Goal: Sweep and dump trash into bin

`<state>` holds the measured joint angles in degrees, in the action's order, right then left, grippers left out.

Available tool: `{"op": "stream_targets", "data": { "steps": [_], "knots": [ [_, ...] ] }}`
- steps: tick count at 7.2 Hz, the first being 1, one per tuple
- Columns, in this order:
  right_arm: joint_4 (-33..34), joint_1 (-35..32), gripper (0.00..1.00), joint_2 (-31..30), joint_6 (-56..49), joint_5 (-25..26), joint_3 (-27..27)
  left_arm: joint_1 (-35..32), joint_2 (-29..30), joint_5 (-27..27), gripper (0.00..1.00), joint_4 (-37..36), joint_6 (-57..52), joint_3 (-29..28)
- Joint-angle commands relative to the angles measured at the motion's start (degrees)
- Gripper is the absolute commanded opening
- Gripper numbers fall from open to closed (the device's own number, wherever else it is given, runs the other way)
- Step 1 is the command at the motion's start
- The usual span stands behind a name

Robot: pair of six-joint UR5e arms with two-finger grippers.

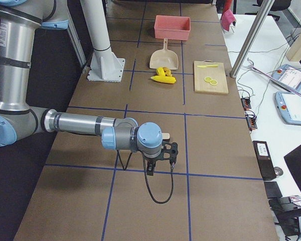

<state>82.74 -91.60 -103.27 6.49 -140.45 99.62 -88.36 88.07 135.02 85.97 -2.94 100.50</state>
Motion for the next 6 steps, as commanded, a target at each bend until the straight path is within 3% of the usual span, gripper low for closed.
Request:
{"op": "stream_targets", "data": {
  "steps": [1, 4, 6],
  "knots": [
    [-2.93, 0.37, 1.00, -0.71, -0.07, -0.78, -0.04, 0.03, -0.18, 1.02, 1.00, 0.50, -0.23, 0.40],
    [-5.37, 3.79, 1.00, -0.88, 0.71, -3.07, 0.31, 0.12, -3.50, 11.44, 1.00, 2.78, -1.02, 0.40],
    [-10.21, 9.13, 0.99, -1.32, 3.94, -3.07, 0.58, 5.78, -3.35, 12.19, 1.00, 13.31, -0.05, 0.58]
  ]
}}
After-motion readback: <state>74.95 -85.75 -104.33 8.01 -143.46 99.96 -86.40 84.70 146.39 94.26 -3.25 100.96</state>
